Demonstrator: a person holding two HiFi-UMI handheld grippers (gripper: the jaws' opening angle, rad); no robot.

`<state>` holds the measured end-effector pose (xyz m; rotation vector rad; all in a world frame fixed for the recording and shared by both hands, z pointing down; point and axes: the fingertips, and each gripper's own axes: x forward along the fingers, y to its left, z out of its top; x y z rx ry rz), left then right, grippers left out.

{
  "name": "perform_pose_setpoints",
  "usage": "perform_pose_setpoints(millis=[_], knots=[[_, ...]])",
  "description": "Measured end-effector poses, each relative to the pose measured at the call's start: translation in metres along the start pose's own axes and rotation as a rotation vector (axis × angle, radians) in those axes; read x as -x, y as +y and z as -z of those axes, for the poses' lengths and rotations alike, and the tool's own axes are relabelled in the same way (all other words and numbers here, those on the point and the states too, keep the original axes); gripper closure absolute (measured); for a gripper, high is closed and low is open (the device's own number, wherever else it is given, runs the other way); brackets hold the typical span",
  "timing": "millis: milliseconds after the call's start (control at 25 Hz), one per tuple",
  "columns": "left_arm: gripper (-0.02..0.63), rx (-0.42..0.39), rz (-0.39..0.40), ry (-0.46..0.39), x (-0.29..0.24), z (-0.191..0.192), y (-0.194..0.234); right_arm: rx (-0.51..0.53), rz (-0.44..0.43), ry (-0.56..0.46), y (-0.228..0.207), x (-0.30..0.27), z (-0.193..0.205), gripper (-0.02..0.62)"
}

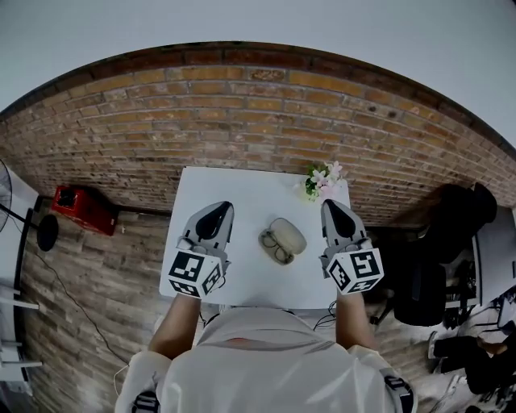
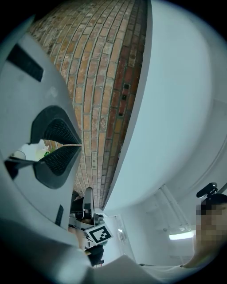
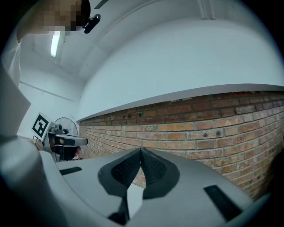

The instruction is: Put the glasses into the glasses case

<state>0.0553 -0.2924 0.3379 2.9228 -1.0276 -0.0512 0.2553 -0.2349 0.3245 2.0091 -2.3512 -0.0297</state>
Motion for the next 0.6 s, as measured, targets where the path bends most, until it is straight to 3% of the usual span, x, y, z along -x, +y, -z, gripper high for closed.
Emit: perform_pose_setpoints(millis=[600], knots=[[0.583, -0.024, 0.004, 0.021, -0.001, 0.003, -0.015, -0.004, -0.075, 0.010, 0.008, 0.002, 0.016, 0.544]])
